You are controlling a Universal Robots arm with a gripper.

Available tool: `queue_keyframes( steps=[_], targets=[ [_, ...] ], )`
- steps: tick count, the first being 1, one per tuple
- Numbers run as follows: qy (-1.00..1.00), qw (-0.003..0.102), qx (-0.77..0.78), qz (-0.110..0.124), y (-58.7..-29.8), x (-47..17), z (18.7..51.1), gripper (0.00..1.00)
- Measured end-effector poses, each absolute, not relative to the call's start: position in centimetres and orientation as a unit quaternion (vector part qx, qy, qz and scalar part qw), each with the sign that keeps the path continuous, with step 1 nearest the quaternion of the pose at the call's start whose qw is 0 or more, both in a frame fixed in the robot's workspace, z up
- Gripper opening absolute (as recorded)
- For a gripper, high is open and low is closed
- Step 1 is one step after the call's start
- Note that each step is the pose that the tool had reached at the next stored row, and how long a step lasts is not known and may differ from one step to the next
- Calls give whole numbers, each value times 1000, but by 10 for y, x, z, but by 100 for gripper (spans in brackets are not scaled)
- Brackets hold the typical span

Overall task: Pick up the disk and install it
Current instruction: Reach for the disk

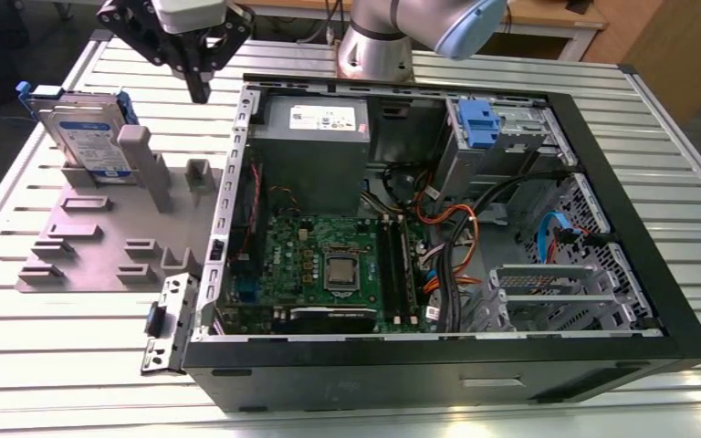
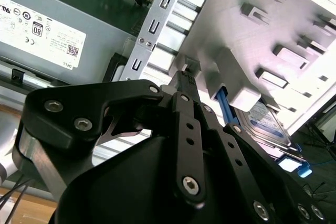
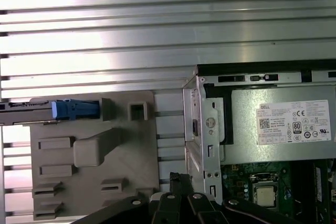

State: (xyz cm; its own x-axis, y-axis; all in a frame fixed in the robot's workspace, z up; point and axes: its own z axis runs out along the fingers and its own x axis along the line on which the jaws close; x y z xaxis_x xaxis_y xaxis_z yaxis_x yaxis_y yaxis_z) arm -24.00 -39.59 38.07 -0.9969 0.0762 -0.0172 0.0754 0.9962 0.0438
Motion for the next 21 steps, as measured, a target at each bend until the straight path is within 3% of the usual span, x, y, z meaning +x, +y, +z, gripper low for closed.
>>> queue_keyframes(
  steps=[21],
  targets=[
    [999, 9, 38, 22, -396, -245, 379, 11]
  ],
)
